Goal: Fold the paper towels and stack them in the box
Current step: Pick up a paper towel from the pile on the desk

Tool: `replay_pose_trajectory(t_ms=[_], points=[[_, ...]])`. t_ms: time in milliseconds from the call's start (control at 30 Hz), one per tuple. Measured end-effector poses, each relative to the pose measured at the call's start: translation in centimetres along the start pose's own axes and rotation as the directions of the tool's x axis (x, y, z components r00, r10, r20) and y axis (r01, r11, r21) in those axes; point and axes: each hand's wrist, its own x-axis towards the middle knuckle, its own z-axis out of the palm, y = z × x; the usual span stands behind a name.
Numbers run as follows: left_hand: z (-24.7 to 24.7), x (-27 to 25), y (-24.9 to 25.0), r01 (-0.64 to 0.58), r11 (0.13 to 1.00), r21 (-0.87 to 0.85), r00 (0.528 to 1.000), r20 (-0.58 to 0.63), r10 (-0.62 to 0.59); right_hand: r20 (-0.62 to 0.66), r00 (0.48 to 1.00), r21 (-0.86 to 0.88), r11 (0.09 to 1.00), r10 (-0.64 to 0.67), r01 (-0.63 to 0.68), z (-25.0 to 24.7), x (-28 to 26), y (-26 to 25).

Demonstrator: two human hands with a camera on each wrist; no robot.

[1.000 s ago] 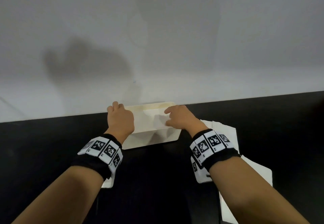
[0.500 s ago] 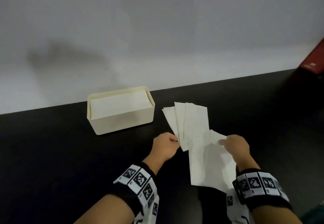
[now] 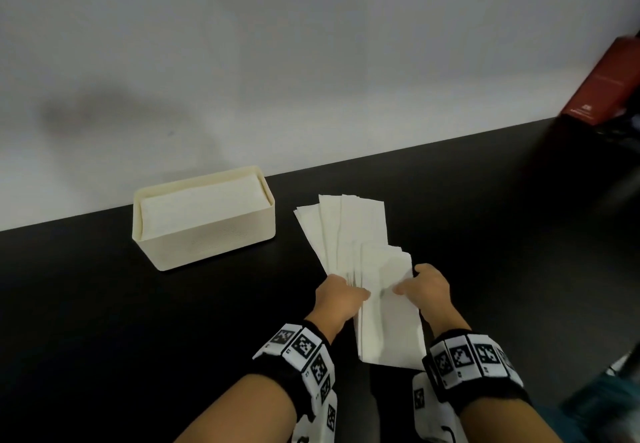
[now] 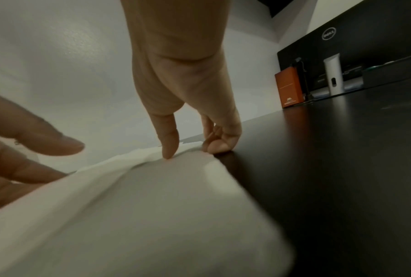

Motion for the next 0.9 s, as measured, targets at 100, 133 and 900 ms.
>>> replay_pose_trajectory(t_ms=[100, 133, 900], points=[[0.3, 0.5, 0.3, 0.032, 0.999, 0.044, 0.999, -0.004, -0.031, 0.033, 0.999, -0.007, 0.999, -0.035, 0.035, 0.0, -0.5, -0.5], [0.4, 0.7, 0.3, 0.041, 0.997, 0.059, 0.999, -0.006, -0.041, 0.043, 0.998, -0.015, 0.999, -0.04, 0.041, 0.0, -0.6, -0.6], [-10.8, 0.5, 6.1, -0.231, 0.485, -0.844, 0.972, -0.181, 0.148, 0.366, 0.844, 0.357, 0.897, -0.392, 0.261, 0.0, -4.3, -10.8]])
